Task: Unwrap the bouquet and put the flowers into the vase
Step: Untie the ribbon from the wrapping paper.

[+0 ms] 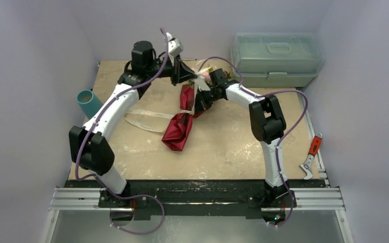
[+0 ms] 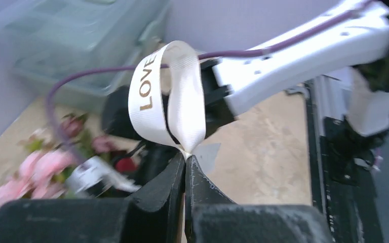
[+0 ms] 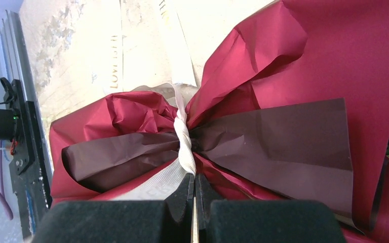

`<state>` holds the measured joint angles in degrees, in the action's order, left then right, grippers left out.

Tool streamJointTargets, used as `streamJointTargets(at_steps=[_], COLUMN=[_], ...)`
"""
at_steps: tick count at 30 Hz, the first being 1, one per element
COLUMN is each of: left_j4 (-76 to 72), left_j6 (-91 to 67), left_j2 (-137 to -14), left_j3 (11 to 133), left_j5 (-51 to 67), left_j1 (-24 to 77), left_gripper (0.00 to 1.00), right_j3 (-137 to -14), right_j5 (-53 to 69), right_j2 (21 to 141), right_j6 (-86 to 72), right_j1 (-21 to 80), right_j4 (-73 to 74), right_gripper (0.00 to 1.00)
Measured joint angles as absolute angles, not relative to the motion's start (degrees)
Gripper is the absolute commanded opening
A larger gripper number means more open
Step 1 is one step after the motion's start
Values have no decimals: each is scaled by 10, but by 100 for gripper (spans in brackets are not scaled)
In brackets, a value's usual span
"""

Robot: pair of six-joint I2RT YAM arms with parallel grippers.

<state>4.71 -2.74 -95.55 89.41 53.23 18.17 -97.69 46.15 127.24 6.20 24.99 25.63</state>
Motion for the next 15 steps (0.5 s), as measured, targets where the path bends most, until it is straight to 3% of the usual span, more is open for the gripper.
streamJointTargets(at_steps=[4, 6, 8, 10, 15], left_j4=[120, 194, 285, 357, 345], left_j6=[75, 163, 268, 341, 359], left_j2=[-943, -944, -947, -952, -952], left_j3=[906, 911, 914, 914, 866], left_j5=[580, 580, 575, 564, 549], left_j1=[265, 302, 334, 343, 258], left_gripper=[4, 33, 46, 46, 25], right_j3=[-973, -968, -963, -960, -955], right_j5=[470, 475, 477, 477, 479], right_j2=[1272, 1272, 1272, 1272, 1272], right_j6=[60, 60, 60, 60, 60], right_j1=[250, 250, 250, 250, 250], right_j4=[249, 248, 247, 247, 241], right_gripper=[0, 0, 0, 0, 0])
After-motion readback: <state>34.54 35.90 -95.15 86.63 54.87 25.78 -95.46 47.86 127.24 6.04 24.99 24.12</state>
